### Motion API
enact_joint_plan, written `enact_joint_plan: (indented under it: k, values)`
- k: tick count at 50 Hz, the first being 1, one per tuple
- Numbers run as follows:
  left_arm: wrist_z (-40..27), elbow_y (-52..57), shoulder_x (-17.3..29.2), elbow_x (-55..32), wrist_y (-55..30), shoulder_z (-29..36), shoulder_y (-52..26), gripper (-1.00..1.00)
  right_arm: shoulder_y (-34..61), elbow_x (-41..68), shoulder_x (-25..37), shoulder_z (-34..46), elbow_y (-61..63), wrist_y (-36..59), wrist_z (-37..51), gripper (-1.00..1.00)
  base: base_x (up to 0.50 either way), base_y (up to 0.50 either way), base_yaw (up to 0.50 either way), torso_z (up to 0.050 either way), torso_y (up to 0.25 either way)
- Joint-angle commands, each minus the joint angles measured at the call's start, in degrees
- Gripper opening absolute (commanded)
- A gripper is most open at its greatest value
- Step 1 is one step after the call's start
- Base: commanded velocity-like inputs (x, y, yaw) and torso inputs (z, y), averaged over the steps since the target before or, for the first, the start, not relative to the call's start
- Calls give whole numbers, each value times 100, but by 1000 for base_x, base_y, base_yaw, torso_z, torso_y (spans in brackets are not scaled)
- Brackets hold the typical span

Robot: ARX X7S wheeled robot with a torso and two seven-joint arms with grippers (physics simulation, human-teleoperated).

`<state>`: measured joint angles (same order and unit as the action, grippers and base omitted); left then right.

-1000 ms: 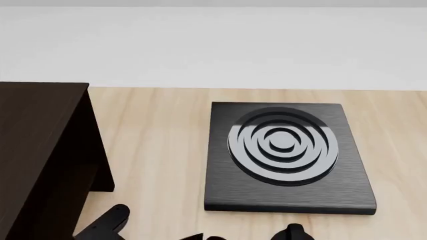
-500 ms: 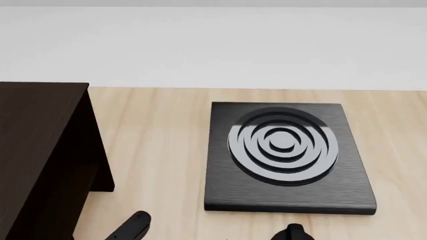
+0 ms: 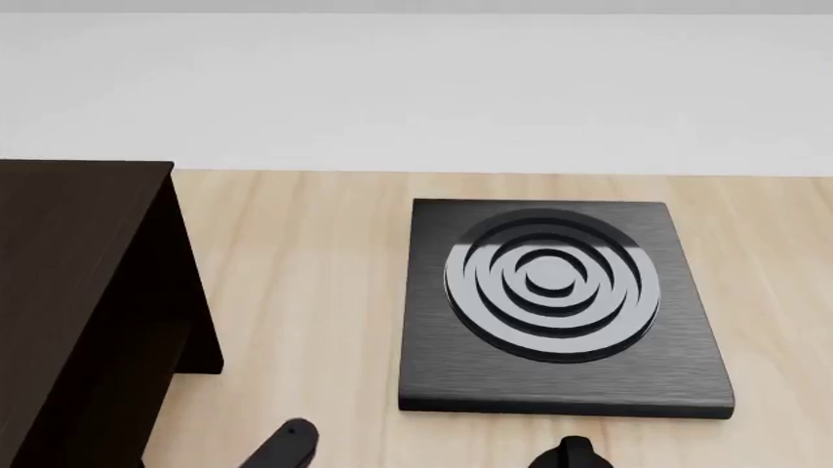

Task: Put the frying pan under the cabinet shelf.

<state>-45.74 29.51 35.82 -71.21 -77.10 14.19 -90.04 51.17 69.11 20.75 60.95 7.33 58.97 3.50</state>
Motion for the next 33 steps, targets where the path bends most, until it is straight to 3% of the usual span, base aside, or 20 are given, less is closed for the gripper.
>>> enact_joint_plan:
  k: [1,12,33]
  values:
    - [-14,-66,-40,-12,37,70,-49,100,-122,423,334,-198,820,195,623,100,0,0,0,0,0]
    - [-92,-97,-58,-112,7,85,-154,100,-194,862,617,-420,1462,292,1245,100,0,0,0,0,0]
    - [-218,-154,-65,-302,-18,105,-289,100,61,2343,1105,-849,3023,478,3267,100,0,0,0,0,0]
